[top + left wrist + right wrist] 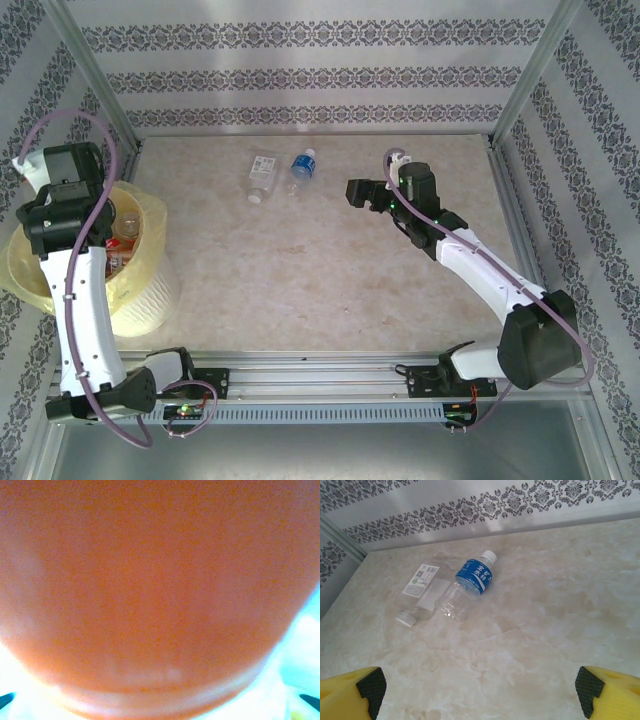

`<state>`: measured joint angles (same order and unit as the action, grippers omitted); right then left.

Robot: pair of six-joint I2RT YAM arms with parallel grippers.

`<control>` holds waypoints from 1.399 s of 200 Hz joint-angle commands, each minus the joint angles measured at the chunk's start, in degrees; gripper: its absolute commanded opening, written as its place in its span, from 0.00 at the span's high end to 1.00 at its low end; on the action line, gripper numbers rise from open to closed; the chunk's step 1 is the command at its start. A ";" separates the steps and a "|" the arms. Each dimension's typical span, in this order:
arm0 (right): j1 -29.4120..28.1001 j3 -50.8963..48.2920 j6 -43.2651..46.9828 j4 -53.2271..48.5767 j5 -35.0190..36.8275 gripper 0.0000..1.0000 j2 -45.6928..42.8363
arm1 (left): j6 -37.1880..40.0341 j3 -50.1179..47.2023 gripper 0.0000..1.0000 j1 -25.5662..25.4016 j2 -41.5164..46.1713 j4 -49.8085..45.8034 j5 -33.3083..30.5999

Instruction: Put the plastic bottles in the bin

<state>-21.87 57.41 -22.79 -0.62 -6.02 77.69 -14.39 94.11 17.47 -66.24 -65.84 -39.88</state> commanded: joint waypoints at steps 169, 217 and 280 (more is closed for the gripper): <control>0.77 -0.83 -0.85 -1.31 2.35 0.02 -4.42 | -7.26 -1.36 0.01 9.84 -3.34 -4.81 14.79; 0.86 -3.15 -1.82 -0.06 4.87 0.02 -6.43 | -10.39 7.23 0.00 -5.68 -6.08 -7.69 6.72; 1.39 -6.69 -2.03 0.25 10.37 0.02 -11.42 | -10.37 15.62 0.00 -32.69 -15.83 -1.78 1.65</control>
<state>-21.10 51.86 -24.29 -1.52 0.86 69.28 -24.91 106.45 -6.92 -77.69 -70.52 -34.70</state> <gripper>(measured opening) 0.981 0.997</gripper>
